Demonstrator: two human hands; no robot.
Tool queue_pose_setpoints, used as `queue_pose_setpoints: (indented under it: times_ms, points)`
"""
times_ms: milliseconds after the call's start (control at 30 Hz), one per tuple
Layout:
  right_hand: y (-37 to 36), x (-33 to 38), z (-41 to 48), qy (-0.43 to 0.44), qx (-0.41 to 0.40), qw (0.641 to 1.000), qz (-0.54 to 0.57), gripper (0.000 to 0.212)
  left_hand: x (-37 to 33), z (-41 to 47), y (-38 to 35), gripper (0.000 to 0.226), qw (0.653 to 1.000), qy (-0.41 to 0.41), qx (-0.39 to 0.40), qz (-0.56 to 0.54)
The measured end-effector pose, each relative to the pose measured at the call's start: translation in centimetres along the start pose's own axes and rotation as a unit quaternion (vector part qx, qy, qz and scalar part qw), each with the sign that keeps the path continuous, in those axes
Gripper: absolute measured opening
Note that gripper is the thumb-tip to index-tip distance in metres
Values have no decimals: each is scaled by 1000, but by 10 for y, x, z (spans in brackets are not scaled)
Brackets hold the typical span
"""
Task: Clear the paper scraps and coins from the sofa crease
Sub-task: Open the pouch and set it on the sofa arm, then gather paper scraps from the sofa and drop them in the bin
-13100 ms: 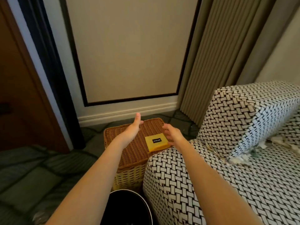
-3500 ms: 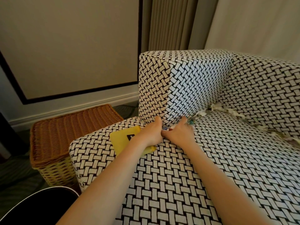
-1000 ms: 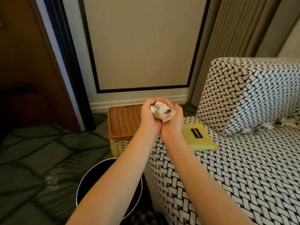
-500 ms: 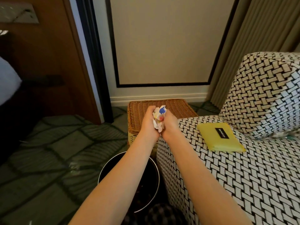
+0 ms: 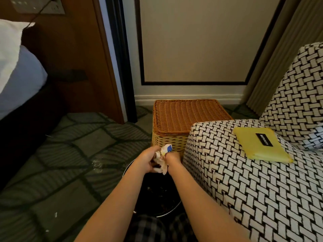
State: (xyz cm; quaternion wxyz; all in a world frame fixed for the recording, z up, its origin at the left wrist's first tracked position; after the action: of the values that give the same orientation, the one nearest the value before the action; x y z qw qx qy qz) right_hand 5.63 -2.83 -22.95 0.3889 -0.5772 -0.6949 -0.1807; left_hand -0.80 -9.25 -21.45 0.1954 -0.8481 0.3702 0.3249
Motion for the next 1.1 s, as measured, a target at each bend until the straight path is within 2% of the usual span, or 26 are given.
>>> queue_pose_setpoints:
  times_ms: [100,233,333,500,700,800,867,967,1100]
  points:
    - [-6,-29,22,-39,-4,999,21,31,10,8,20,16,999,6,-25,43]
    - [-2,-58,38,-69,18,995,-75,26,24,18,36,15,993,28,-44,108]
    - [-2,-61,24,-88,44,987,-127,33,25,23,42,14,983,14,-65,170]
    - [10,-58,20,-98,65,972,-204,48,20,19,34,39,970,11,-42,240]
    - [10,-22,14,-100,84,976,-176,50,-9,10,25,41,956,-14,-33,293]
    - [1,23,7,-61,130,987,-76,51,-40,-4,17,38,958,-44,-40,282]
    - [-2,59,-5,-25,155,988,2,49,-64,-15,9,29,964,-77,-31,253]
    - [-1,107,-34,33,186,982,29,46,-98,-34,-8,21,972,-145,-5,183]
    - [22,162,-67,114,205,969,75,42,-139,-64,-48,21,953,-280,-9,118]
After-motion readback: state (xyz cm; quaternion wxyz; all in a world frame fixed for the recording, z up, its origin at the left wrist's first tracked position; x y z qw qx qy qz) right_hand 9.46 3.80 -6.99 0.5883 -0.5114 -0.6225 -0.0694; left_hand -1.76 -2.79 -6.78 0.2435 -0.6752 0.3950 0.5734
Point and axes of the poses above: each hand's wrist, its own z-axis towards the middle knuckle, its own y-axis out of the back of the hand, x = y × z, the point moved 9 cm from there along z, towards the middle knuckle, and after that the axes turned 4 degrees about z, right-handed, at the moved point
